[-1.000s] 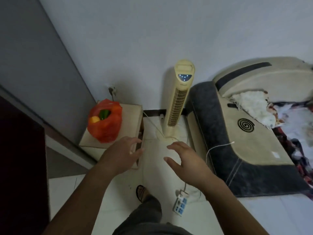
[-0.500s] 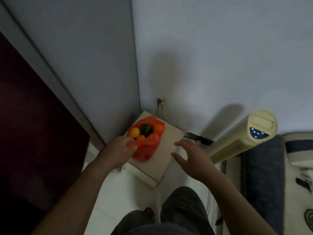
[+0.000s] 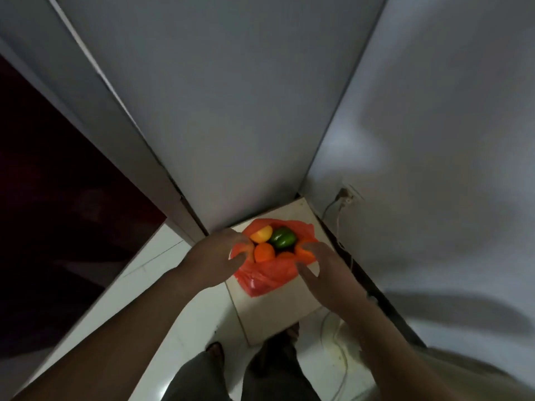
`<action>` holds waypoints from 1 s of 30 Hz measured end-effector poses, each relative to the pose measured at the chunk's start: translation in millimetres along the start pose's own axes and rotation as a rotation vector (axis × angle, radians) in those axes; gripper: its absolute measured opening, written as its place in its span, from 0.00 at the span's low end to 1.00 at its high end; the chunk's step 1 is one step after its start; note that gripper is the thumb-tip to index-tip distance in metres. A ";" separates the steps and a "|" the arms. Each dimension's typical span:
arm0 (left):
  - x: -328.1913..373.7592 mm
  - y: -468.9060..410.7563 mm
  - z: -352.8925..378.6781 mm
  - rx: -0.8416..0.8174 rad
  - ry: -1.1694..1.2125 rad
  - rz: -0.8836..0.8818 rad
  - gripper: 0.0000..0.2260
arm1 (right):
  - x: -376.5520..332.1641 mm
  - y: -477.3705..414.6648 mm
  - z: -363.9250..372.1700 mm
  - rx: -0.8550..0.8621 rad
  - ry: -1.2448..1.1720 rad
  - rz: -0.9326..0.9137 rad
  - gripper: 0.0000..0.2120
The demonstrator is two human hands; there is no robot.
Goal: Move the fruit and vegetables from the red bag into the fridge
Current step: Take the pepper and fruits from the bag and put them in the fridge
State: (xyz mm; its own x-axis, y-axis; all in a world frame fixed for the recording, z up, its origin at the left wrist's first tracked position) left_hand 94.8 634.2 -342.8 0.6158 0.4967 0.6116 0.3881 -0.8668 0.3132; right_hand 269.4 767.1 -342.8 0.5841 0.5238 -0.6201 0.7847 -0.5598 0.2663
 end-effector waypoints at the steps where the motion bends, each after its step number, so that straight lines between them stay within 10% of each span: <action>1: 2.2 -10.4 11.0 0.008 0.019 -0.018 0.24 | 8.9 -13.8 1.4 -0.030 0.012 -0.034 0.19; 12: -48.8 -92.3 129.8 0.002 -0.063 -0.098 0.30 | 95.6 -143.8 90.1 -0.395 0.440 -0.439 0.32; 30: -165.1 -181.1 180.7 -0.081 0.054 -0.136 0.40 | 213.3 -212.5 150.7 -0.532 0.204 -0.052 0.36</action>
State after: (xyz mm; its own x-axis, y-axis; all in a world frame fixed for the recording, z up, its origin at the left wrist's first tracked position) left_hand 46.8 717.2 -631.8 0.5227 0.6087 0.5969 0.4076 -0.7933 0.4522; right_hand 195.9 901.0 -642.8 0.5287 0.6848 -0.5016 0.7792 -0.1570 0.6068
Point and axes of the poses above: each hand's wrist, its own y-axis away from the middle knuckle, its own z-axis out of the palm, x = y × z, the point moved 5 cm from there along -y, towards the middle knuckle
